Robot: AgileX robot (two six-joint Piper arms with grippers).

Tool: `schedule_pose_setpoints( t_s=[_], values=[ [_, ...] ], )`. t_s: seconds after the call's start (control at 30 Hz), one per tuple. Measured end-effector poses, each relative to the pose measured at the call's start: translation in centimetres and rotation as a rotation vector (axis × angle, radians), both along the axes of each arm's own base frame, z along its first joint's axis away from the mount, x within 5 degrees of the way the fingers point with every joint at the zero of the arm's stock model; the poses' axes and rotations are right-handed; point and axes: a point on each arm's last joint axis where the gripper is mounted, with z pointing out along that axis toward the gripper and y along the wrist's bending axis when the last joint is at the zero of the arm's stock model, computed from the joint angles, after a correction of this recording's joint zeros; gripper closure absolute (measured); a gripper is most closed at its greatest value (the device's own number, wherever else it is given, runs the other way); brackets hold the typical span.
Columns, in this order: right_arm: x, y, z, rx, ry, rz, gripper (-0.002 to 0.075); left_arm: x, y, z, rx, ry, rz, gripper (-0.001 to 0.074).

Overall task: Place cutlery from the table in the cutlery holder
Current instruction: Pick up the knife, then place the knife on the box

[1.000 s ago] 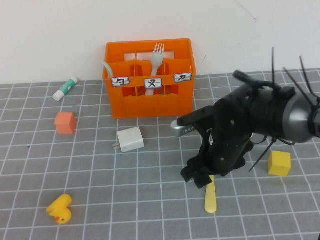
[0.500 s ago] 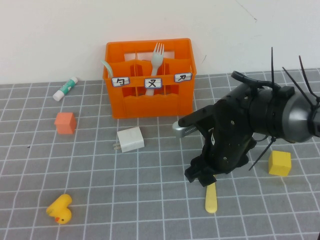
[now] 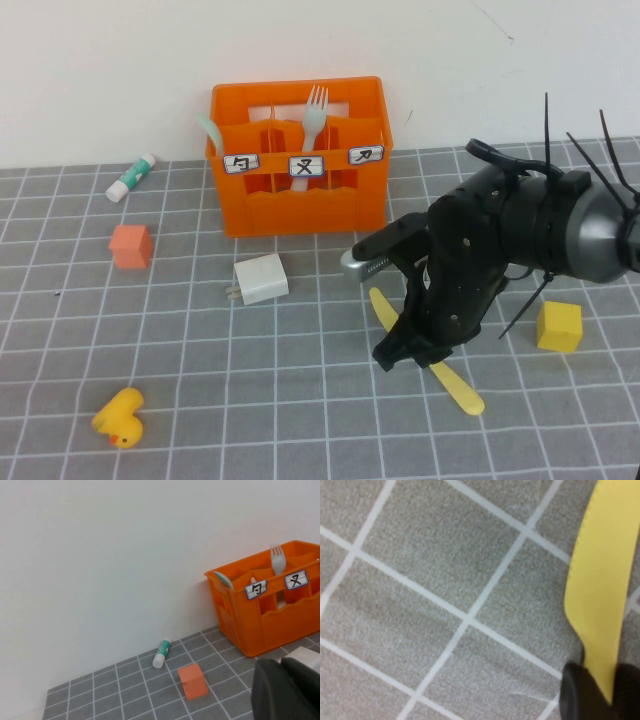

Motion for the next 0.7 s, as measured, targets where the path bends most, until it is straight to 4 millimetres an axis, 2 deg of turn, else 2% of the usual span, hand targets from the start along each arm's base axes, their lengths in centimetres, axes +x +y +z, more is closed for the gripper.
schedule_pose_setpoints(
  t_s=[0.23, 0.33, 0.5, 0.7],
  values=[
    [-0.1, -0.1, 0.7, 0.014, -0.03, 0.034, 0.0606, 0.0, 0.0, 0.0, 0.0, 0.0, 0.0, 0.0736],
    [-0.4, -0.4, 1.7, 0.025, -0.054, 0.044, 0.0606, 0.0, 0.0, 0.0, -0.001, 0.0, 0.0, 0.0736],
    [-0.5, -0.7, 6.8, 0.141, -0.237, 0.076, 0.0607, 0.0, 0.0, 0.0, -0.001, 0.0, 0.0, 0.0736],
    [-0.7, -0.7, 12.7, 0.303, -0.535, 0.159, 0.0607, 0.0, 0.0, 0.0, -0.001, 0.0, 0.0, 0.0736]
  ],
)
